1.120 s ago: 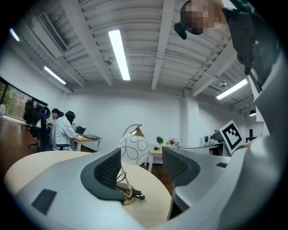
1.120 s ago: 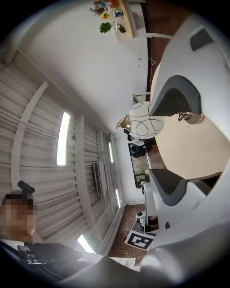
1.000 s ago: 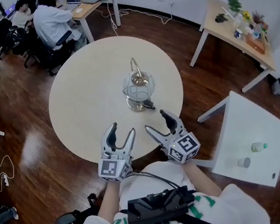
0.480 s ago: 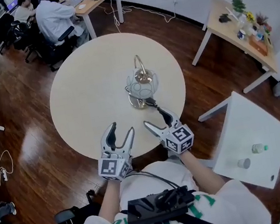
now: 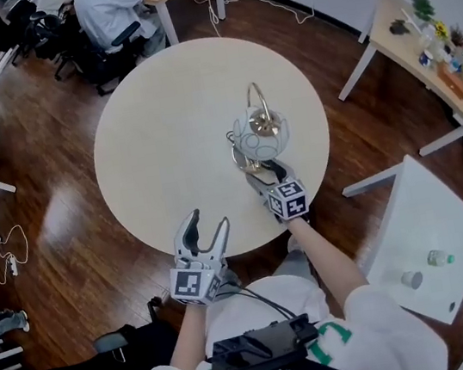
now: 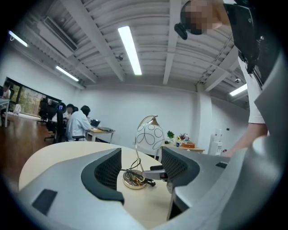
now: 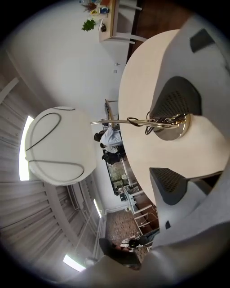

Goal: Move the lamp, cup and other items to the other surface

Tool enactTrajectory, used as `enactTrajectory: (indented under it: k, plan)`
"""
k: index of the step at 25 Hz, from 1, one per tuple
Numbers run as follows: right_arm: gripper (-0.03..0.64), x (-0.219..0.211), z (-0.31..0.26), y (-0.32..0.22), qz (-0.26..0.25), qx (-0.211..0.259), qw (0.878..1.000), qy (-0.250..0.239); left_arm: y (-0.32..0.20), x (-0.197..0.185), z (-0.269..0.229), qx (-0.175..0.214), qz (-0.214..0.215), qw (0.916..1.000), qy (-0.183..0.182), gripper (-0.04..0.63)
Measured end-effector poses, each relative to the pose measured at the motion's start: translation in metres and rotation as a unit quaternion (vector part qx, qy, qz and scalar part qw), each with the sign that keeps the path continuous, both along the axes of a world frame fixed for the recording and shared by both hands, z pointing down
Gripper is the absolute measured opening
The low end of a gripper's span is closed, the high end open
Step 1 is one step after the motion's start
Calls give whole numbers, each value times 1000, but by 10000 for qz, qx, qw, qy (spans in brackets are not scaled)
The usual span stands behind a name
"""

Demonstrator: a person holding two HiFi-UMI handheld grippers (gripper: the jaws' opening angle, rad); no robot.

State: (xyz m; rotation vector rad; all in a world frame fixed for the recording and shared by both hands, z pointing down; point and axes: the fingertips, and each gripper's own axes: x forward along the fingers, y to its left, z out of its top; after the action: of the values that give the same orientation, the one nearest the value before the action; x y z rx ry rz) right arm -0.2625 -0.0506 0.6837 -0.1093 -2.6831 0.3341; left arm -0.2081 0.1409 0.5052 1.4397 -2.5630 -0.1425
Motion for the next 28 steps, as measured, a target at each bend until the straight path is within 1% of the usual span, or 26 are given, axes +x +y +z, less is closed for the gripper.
enactTrajectory:
  k: [5,9,11,13,14,16,17,19,22,26,28]
  plan:
    - [359,-44,32,-16,201,36,9997,125,12,0,7,-198,-94,9997,129,264]
    - [359,-69,48,-28,455,17,9989,110,25,-1,15,-299,-255,9990,226,264]
    - [325,-77,55,-36,620,111,9979,121,34,0,22,-358,-324,9986,212,264]
    - [266,-79,64,-44,785,330,9962,202,36,2,21,-382,-358,9983,275,264]
    - [224,-79,67,-47,843,450,9951,243,36,3,19,-384,-366,9981,319,264]
    - [88,-78,70,-49,901,572,9938,320,38,8,19,-393,-386,9977,392,264]
    - [69,-78,71,-49,917,541,9936,386,40,9,20,-400,-394,9976,416,264]
    - [63,-77,71,-47,956,420,9930,550,41,12,21,-401,-383,9977,400,264]
    - [31,-65,71,-51,984,451,9915,719,36,18,17,-360,-294,9984,329,263]
    - [28,-51,71,-45,619,425,9933,884,29,22,17,-331,-190,9987,331,264]
    - [28,-44,70,-42,549,472,9929,941,25,22,14,-268,-159,9991,300,264]
